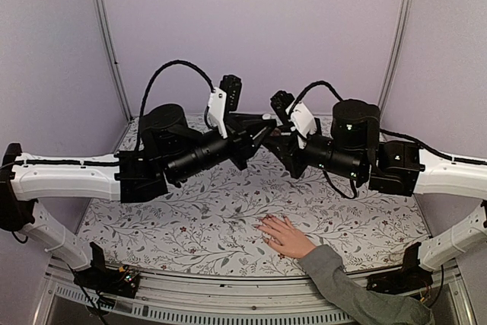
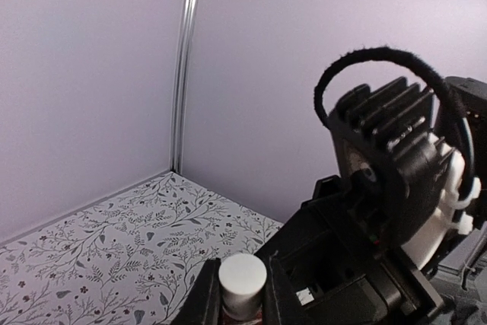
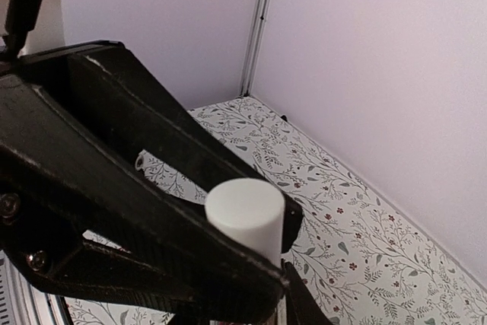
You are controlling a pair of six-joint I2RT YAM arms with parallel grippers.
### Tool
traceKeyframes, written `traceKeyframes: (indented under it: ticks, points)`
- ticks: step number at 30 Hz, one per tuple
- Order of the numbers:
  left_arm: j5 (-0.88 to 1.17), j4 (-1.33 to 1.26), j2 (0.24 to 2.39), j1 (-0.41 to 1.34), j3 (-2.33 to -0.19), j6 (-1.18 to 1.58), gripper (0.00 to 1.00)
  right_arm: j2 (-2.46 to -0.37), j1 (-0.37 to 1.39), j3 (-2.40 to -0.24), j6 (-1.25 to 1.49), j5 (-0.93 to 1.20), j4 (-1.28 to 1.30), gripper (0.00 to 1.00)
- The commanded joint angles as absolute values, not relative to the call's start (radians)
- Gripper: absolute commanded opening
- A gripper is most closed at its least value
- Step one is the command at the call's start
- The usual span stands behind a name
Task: Paint the nails
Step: Screw the nail polish bottle.
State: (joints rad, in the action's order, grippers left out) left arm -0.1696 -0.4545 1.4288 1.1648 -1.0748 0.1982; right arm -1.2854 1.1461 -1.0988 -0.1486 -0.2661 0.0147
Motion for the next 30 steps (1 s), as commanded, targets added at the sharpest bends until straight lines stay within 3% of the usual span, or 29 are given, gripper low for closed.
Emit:
traceKeyframes:
  ticks: [1, 12, 30]
  points:
    - [0.05, -0.458, 1.396, 1.137, -1.024, 0.192, 0.0, -1.214, 1.138, -1.087, -0.178, -0.051, -0.066, 0.0]
    - [0.453, -0.436, 1.376, 1.102, -0.996, 0.153, 0.0, -1.148, 1.128, -1.081, -0.249, 0.38, -0.067, 0.0]
    - [0.874, -0.332, 1.462, 1.082, -1.051, 0.085, 0.0, -1.108, 1.128, -1.113, -0.343, 0.924, -0.049, 0.0]
